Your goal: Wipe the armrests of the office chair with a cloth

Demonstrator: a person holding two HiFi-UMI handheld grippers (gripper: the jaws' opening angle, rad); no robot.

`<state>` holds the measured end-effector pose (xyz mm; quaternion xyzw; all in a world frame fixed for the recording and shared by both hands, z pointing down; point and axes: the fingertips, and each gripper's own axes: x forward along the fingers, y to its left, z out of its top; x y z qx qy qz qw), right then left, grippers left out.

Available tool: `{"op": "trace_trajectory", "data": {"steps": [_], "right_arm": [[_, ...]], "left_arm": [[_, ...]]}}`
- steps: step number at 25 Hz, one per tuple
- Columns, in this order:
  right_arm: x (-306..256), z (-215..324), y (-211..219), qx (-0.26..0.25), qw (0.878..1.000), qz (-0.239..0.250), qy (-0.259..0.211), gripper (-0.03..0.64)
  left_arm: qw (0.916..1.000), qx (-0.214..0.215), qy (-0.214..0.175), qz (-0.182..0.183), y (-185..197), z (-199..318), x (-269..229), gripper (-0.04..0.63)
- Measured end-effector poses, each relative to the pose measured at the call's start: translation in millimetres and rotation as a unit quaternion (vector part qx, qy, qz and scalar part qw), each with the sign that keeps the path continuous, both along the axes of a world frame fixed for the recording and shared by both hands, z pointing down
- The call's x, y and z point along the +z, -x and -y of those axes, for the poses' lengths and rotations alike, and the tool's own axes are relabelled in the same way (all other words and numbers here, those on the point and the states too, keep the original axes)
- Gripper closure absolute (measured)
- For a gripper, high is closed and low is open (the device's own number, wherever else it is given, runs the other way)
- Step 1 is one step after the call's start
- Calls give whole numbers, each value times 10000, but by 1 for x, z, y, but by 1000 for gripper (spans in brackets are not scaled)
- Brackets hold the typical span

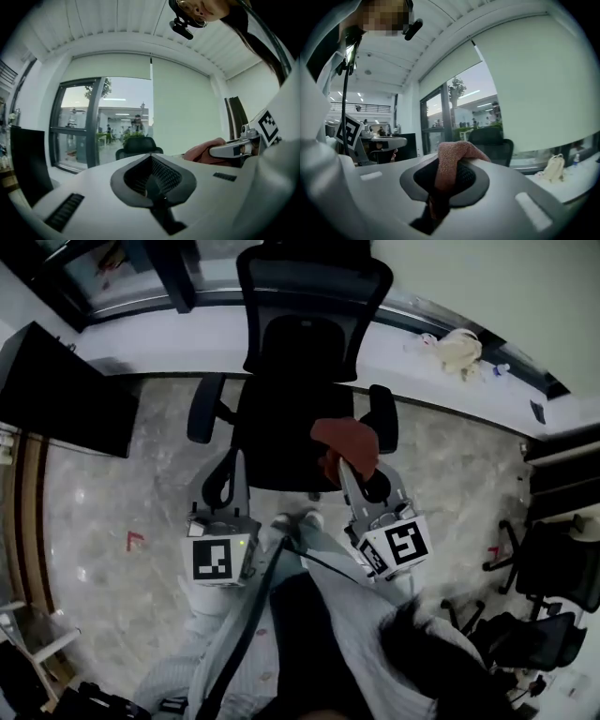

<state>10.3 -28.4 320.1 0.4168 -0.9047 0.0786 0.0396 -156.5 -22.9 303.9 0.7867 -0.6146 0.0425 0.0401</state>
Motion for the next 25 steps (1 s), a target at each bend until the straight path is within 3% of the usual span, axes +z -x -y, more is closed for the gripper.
{"op": "trace_trajectory", "data": {"steps": [5, 9, 17, 25], "right_arm": [[5, 8, -107, 929, 9956, -107, 36, 584], [6, 8, -148, 1229, 9923, -130, 48, 584], [51, 38, -182, 1433, 9879, -490, 321, 584], [224, 97, -245, 1292, 9673, -1365, 1701, 584]], "left_arm": [[9972, 736, -53, -72, -92, 42, 2, 592], [9946, 1027, -116, -98, -135, 52, -1, 592], [9940, 1091, 109, -6, -156, 74, 27, 592], [9938, 874, 662, 173, -162, 84, 96, 592]]}}
